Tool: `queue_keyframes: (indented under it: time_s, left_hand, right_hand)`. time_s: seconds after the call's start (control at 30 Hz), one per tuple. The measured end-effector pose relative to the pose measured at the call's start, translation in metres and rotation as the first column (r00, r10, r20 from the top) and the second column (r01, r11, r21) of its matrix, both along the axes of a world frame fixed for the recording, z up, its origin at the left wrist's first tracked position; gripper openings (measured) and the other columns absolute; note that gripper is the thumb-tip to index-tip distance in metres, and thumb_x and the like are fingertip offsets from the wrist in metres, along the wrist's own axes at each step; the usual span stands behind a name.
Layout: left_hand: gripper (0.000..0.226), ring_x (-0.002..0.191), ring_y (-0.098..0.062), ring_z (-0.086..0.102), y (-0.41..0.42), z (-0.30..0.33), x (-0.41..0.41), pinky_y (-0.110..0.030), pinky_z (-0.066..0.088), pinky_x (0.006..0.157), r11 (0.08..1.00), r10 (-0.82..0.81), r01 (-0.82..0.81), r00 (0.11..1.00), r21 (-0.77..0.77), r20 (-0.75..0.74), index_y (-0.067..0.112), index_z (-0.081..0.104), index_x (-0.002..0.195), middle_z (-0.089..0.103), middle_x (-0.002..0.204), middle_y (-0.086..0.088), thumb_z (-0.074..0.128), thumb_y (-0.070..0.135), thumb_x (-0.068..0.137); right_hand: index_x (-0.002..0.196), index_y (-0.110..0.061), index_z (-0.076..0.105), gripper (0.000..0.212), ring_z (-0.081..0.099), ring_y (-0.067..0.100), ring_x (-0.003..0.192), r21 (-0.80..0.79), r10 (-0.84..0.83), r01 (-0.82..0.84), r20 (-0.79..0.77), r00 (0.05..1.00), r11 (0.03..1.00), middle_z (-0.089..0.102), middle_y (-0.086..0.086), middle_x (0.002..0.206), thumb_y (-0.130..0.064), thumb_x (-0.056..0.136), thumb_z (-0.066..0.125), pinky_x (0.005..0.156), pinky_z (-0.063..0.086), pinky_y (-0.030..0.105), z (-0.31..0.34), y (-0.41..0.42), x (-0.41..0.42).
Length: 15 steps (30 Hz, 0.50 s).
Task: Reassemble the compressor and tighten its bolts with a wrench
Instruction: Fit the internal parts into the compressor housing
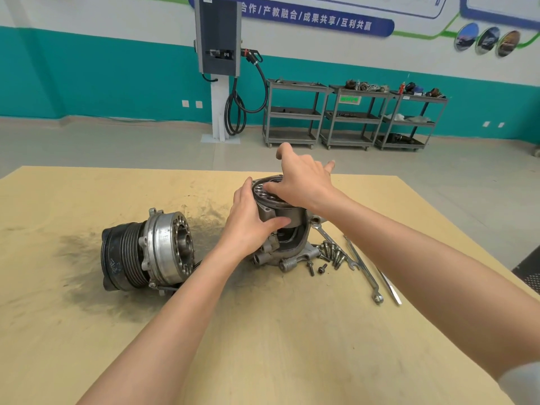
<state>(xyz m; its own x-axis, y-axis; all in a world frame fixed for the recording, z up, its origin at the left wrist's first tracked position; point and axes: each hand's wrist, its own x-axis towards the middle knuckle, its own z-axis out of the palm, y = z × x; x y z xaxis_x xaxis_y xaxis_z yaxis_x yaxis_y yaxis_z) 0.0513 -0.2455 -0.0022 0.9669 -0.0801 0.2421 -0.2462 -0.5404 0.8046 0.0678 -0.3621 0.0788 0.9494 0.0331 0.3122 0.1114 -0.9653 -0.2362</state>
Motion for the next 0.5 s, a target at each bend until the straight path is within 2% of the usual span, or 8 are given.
queue_keyframes:
  time_s: [0.13,0.2,0.27,0.37,0.43,0.5]
  left_hand:
    - [0.114,0.146,-0.019,0.020,0.000,0.000,0.000,-0.031,0.024,0.111,1.000,-0.001,0.001,1.000,0.011,0.008,0.016,0.003,0.155,0.013,0.162,-0.003,0.080,0.041,0.076]
    - [0.114,0.145,-0.019,0.020,0.000,0.000,0.001,-0.033,0.025,0.111,1.000,0.001,-0.001,1.000,0.011,0.008,0.016,0.003,0.155,0.014,0.161,-0.003,0.080,0.041,0.076]
    - [0.113,0.145,-0.019,0.021,0.000,0.000,0.001,-0.033,0.026,0.110,1.000,0.002,-0.002,1.000,0.004,0.004,0.017,0.003,0.155,0.015,0.161,-0.003,0.080,0.041,0.076]
    - [0.112,0.143,-0.019,0.024,0.000,-0.003,0.002,-0.026,0.025,0.103,1.000,0.010,-0.010,1.000,-0.003,0.008,0.016,0.004,0.155,0.018,0.160,-0.003,0.080,0.041,0.076]
    - [0.113,0.143,-0.020,0.025,0.000,-0.003,0.003,-0.024,0.023,0.099,1.000,0.013,-0.013,1.000,-0.005,0.010,0.016,0.004,0.155,0.018,0.160,-0.003,0.080,0.041,0.076]
    - [0.115,0.144,-0.020,0.024,0.000,-0.003,0.003,-0.028,0.026,0.103,1.000,0.019,-0.019,1.000,-0.015,0.004,0.017,0.002,0.155,0.017,0.160,-0.004,0.081,0.040,0.075]
  right_hand:
    - [0.122,-0.015,0.042,0.048,0.058,0.039,0.107,-0.043,-0.001,0.000,-0.016,1.000,0.999,0.052,0.000,0.080,-0.040,0.089,0.066,0.110,0.009,0.073,0.002,0.003,-0.002]
    - [0.122,-0.014,0.042,0.048,0.057,0.040,0.108,-0.040,-0.002,0.000,-0.039,0.999,0.999,0.052,0.001,0.083,-0.039,0.089,0.066,0.109,0.009,0.074,0.004,0.003,0.000]
    - [0.123,-0.016,0.043,0.049,0.055,0.039,0.111,0.018,0.002,-0.001,-0.074,0.997,1.000,0.053,0.003,0.093,-0.039,0.088,0.067,0.109,0.012,0.074,0.006,0.003,0.002]
    - [0.125,-0.019,0.043,0.049,0.054,0.037,0.113,0.105,0.019,-0.011,-0.076,0.997,0.994,0.054,0.002,0.095,-0.041,0.089,0.067,0.109,0.015,0.073,0.003,0.001,0.005]
    - [0.125,-0.020,0.042,0.050,0.054,0.036,0.111,0.133,0.031,-0.022,-0.067,0.997,0.991,0.056,0.000,0.091,-0.043,0.088,0.068,0.108,0.015,0.074,-0.001,0.000,0.007]
    - [0.124,-0.021,0.041,0.051,0.055,0.036,0.109,0.136,0.044,-0.034,-0.073,0.996,0.990,0.052,-0.004,0.080,-0.042,0.087,0.069,0.108,0.013,0.074,-0.006,-0.002,0.007]
